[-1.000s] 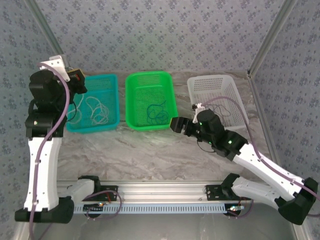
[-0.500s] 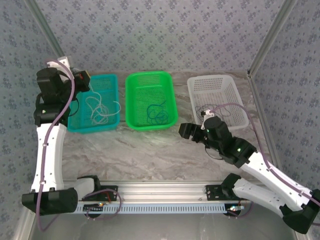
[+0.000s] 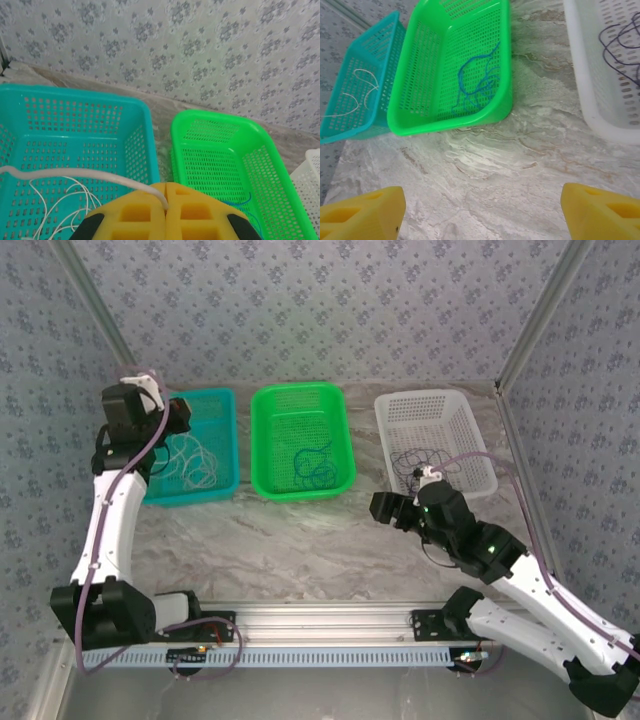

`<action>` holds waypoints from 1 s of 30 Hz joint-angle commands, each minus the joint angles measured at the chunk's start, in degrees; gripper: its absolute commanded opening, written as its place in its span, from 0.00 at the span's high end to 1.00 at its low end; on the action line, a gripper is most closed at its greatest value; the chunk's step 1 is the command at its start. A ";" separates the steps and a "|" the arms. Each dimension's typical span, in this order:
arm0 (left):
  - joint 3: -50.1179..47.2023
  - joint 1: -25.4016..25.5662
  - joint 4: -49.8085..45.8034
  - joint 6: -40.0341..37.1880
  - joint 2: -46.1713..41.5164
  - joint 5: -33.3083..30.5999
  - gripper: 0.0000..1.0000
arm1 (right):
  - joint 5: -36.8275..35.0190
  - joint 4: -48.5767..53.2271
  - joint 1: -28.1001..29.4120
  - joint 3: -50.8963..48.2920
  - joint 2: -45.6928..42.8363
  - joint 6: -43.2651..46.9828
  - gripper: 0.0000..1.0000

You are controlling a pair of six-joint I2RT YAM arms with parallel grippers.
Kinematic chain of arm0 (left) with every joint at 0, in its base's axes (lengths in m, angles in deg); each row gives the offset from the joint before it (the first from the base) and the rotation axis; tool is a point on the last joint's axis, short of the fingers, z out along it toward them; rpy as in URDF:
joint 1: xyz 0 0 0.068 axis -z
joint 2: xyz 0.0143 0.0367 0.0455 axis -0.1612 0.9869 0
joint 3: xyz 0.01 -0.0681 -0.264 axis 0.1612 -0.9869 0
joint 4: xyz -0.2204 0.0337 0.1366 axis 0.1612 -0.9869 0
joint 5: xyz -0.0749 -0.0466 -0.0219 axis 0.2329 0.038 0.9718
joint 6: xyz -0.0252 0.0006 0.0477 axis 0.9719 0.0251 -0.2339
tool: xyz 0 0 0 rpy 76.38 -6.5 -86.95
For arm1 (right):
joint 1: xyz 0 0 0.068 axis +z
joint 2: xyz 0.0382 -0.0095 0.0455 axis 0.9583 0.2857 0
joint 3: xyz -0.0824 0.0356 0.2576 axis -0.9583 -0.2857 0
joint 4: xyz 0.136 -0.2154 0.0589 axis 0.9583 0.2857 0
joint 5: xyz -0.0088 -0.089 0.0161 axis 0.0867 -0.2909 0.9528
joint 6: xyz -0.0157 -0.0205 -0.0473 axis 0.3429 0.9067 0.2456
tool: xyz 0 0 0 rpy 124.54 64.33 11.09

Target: Untangle the cables

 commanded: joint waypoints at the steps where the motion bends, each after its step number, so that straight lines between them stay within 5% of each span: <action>1: -1.76 -0.22 2.21 -0.66 2.17 0.18 0.84 | -4.52 4.59 -0.65 0.00 -0.69 3.72 0.16; 11: -2.15 -0.50 -4.09 0.10 6.85 -7.60 0.36 | -12.64 5.94 -4.69 2.98 0.33 19.15 0.11; 13: -2.18 -0.50 -4.38 -0.02 7.13 -8.24 0.11 | -12.65 4.33 -6.44 3.07 1.31 22.59 0.11; 15: -2.58 -0.49 -4.18 -0.53 7.15 -8.57 0.01 | -12.91 2.06 -8.24 2.80 2.44 26.70 0.11; 20: -8.99 -0.48 3.66 -3.94 5.38 -10.91 0.01 | -13.44 -12.17 -15.98 -2.11 5.00 40.26 0.09; 25: -22.00 -0.41 21.86 -9.35 2.61 -12.10 0.01 | -2.58 -28.42 -30.19 -8.66 11.54 45.89 0.02; 30: -28.84 -0.38 30.10 -12.26 3.58 -12.52 0.01 | 3.77 -45.67 -37.80 -15.62 18.25 48.72 0.02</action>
